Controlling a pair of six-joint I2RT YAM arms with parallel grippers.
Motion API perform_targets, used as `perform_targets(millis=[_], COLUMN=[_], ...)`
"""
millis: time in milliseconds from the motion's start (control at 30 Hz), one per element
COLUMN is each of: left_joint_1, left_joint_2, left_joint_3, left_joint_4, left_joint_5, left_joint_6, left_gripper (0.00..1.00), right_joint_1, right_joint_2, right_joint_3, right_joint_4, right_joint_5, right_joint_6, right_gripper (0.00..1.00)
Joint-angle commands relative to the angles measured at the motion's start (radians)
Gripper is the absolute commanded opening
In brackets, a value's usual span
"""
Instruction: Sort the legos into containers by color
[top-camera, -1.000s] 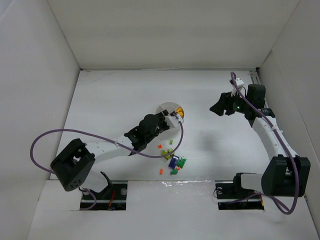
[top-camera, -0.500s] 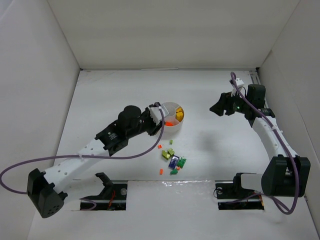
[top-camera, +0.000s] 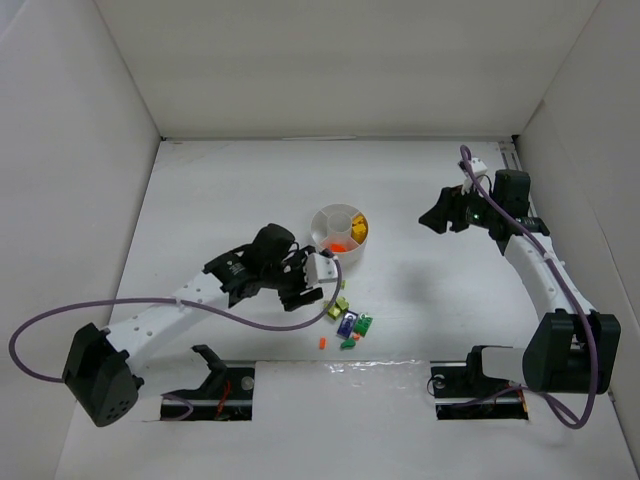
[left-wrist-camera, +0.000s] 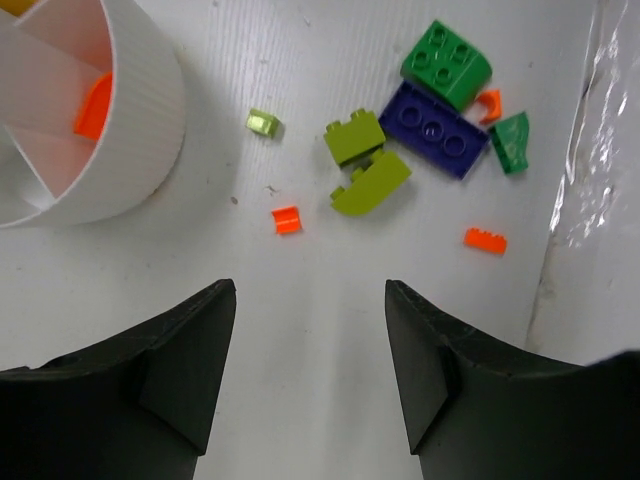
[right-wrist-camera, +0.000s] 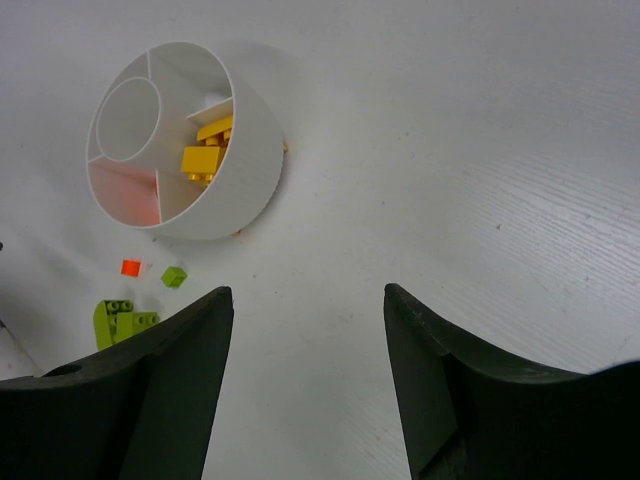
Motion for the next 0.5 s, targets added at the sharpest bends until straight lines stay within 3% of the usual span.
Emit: perform_targets(millis=[0, 167, 333, 467], left_joint_1=[0.013, 0.047, 0.059, 0.081], left_joint_2=[0.031, 0.117, 0.221, 0.29], left_joint_3=[-0.04, -0.071, -0.06, -0.05], left_joint_4=[-0.041, 0.038, 0.142, 0.218], left_joint_5=[0.031, 0.085, 0.085, 0.1], left_joint_6=[0.206, 0.246, 0.147, 0.099], left_gripper=[0.58, 0.58, 0.58, 0.59], right_joint_1=[0.006, 0.016, 0.025, 0.025], right_joint_2=[-0.009, 0.0, -0.012, -0.012], right_joint_3=[0.021, 0.039, 0.048, 0.057], right_joint_4=[0.018, 0.009, 0.0, -0.009], right_joint_5=[-0.022, -0.022, 0.012, 0.021], right_joint_6=[-0.016, -0.016, 0.004, 0.004], right_gripper=[0.67, 0.67, 0.77, 0.78])
